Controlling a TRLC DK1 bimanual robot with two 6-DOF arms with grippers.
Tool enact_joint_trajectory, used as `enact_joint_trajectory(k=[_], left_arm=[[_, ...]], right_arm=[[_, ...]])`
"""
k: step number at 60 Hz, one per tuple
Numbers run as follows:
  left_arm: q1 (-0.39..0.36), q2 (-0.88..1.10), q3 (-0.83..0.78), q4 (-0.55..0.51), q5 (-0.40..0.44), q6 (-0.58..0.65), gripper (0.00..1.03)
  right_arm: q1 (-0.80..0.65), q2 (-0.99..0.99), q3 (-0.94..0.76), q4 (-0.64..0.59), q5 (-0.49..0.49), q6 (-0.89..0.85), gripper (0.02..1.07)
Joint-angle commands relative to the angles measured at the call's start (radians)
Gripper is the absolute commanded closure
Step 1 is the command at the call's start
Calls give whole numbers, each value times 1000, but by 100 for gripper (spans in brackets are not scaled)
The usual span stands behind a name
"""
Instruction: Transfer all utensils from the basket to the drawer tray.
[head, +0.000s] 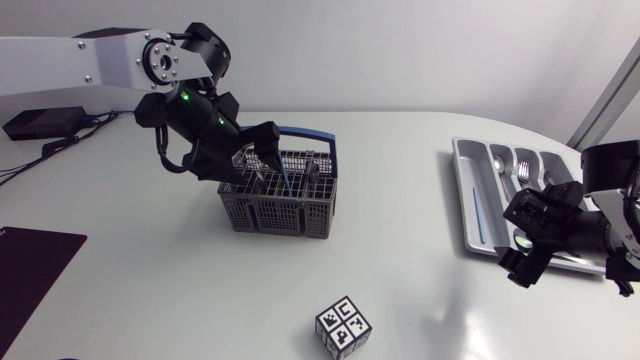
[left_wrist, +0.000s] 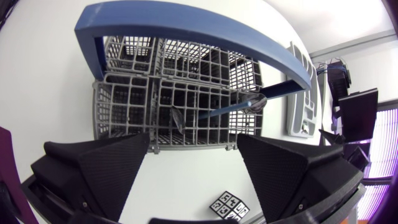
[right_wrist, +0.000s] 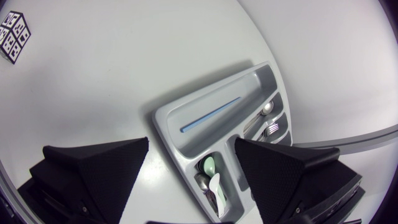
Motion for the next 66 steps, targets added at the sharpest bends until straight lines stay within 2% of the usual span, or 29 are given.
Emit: enact_joint_trajectory(k=[1,6,14,27,33,38,47,60,63,66], left_arm=[[2,22,-7,-4,31,-87,5],[-7,19,-22,19,42,-82,6],[-9,25,-33,54,2,-117,18],[-4,42,-28,33,-46,-168,19],[-4,42,-27,28,-49,-197,28],[-7,48,-24,28,-53,-206,29],[-9,48,-19,26,-72,-242,42],[-12,66,-1,23,-78,-257,50],[-12,69,6,20,-84,-268,56],[-12,72,10,20,-84,-268,58]], right_arm=[[13,3,-26,3,7,9,7],[16,3,-29,3,7,11,7],[21,3,-40,4,7,12,7],[21,3,-43,6,7,11,7],[21,3,-48,7,7,11,7],[21,3,-51,10,7,11,7],[21,6,-60,19,7,9,7],[21,9,-63,21,7,8,7],[21,9,-63,21,7,8,7],[21,9,-65,21,7,9,7]])
